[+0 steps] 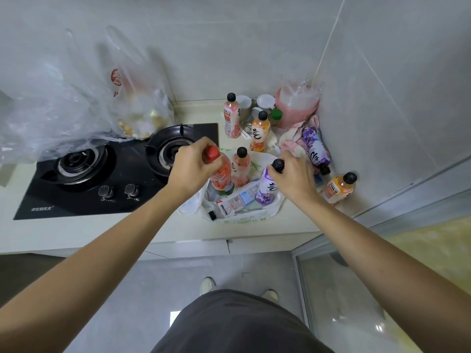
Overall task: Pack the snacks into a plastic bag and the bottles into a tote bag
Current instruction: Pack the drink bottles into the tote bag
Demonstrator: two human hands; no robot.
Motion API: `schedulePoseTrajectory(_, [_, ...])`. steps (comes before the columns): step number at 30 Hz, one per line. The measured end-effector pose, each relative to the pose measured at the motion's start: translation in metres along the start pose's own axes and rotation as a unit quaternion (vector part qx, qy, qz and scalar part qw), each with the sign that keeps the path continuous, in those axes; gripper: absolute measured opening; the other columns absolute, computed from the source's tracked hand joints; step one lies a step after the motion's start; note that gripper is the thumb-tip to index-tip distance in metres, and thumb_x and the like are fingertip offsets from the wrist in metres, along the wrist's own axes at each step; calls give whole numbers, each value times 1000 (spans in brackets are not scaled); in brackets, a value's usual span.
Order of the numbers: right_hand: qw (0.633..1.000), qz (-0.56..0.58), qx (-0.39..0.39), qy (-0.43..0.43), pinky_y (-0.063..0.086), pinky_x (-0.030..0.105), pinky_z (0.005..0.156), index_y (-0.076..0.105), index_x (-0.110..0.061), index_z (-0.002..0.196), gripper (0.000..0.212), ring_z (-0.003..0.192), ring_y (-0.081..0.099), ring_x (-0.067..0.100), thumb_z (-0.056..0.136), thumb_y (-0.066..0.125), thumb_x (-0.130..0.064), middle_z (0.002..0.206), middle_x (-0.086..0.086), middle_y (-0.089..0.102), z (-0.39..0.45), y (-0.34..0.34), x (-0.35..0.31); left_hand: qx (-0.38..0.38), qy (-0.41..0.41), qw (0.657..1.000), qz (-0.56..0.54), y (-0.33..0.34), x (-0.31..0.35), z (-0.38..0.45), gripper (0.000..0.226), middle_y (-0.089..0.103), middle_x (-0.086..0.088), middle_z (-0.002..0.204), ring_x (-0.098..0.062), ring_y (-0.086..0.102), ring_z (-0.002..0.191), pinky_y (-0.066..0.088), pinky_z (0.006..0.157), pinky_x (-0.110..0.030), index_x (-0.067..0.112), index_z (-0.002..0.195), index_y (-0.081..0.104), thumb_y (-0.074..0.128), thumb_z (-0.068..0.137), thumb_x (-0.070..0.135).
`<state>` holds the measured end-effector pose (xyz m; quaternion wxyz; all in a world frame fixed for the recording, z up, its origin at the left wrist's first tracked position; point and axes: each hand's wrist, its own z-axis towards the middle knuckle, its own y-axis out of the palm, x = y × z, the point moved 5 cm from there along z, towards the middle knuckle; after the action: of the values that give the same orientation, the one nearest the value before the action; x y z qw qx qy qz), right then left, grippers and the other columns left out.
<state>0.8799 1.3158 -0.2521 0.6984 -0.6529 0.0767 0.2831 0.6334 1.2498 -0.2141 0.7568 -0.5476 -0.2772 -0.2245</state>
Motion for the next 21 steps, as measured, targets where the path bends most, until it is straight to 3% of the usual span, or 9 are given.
schedulePoseTrajectory(2, [1000,-12,19,-3,47,39,64,58,-5,94,28,86,66,37,96,67,-32,86,12,67,8,-4,-3,-12,-13,1000,18,12,-10,2,24,62,9,73,-6,57,64,45,61,-23,16,95,64,76,87,35])
schedulePoseTrajectory(4, [999,-21,33,-5,44,36,63,60,-4,98,30,86,65,35,97,67,-33,85,10,65,17,-6,-4,-25,-36,999,26,24,-20,6,26,64,7,78,-8,58,68,45,63,-23,15,99,65,76,87,35])
schedulePoseTrajectory(8, [998,-48,46,-14,39,36,63,58,-6,103,31,80,66,35,99,64,-36,83,11,67,35,-2,-8,-57,-80,994,44,46,-36,16,23,68,1,85,-20,64,77,58,71,-39,16,100,65,75,87,32])
schedulePoseTrajectory(12, [994,-100,9,-39,33,34,64,56,-6,111,34,85,68,32,101,61,-39,92,14,70,54,14,-8,-83,-102,990,53,63,-50,23,23,71,-2,87,-24,66,79,59,74,-43,18,100,65,74,86,33])
schedulePoseTrajectory(17, [992,-101,-67,-39,37,33,66,54,-7,113,32,88,69,32,100,65,-34,97,14,72,71,45,9,-106,-112,986,57,83,-60,27,24,70,-2,85,-24,66,77,59,73,-44,20,101,62,75,87,34])
schedulePoseTrajectory(21, [989,-107,-81,-59,32,29,52,57,-8,112,32,72,60,27,100,64,-37,91,12,71,85,54,15,-124,-99,985,68,93,-65,25,25,65,5,81,-22,64,74,59,70,-46,26,96,56,73,86,41])
